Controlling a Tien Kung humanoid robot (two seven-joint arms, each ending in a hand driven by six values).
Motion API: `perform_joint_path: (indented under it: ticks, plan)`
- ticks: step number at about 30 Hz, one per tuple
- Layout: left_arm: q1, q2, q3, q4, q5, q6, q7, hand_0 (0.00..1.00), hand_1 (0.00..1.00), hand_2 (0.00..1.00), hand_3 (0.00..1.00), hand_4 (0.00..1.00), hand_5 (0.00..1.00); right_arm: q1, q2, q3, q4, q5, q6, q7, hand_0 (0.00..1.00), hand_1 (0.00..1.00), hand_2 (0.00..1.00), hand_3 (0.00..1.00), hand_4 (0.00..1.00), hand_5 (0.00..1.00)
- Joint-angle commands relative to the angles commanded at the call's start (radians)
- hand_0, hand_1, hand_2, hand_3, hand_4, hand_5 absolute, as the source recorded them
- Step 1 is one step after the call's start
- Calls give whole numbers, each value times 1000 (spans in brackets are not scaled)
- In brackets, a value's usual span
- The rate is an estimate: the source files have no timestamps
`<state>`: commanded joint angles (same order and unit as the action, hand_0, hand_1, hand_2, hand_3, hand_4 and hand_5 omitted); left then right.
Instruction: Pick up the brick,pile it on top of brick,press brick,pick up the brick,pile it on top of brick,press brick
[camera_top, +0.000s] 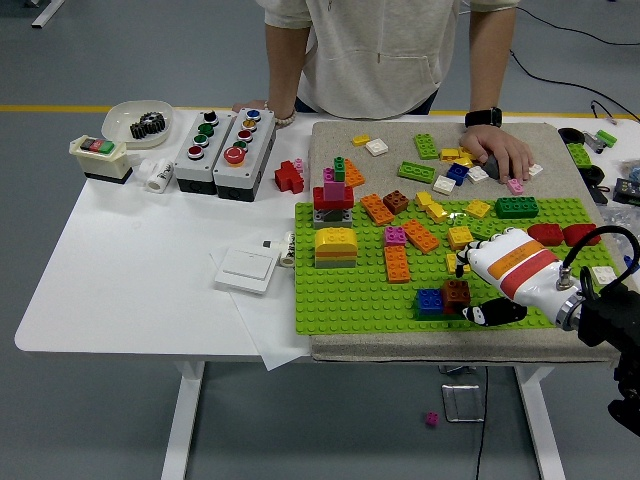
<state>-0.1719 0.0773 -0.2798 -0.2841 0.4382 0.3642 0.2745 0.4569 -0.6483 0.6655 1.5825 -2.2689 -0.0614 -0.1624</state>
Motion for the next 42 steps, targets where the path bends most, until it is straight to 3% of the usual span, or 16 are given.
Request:
perform_joint_path:
  ticks: [42]
  plan:
    - [8,-2,-6,1,12,-1,4,752,723,716,588,643,666,2,3,-4,-5,0,0,1,270,367,653,593,827,498]
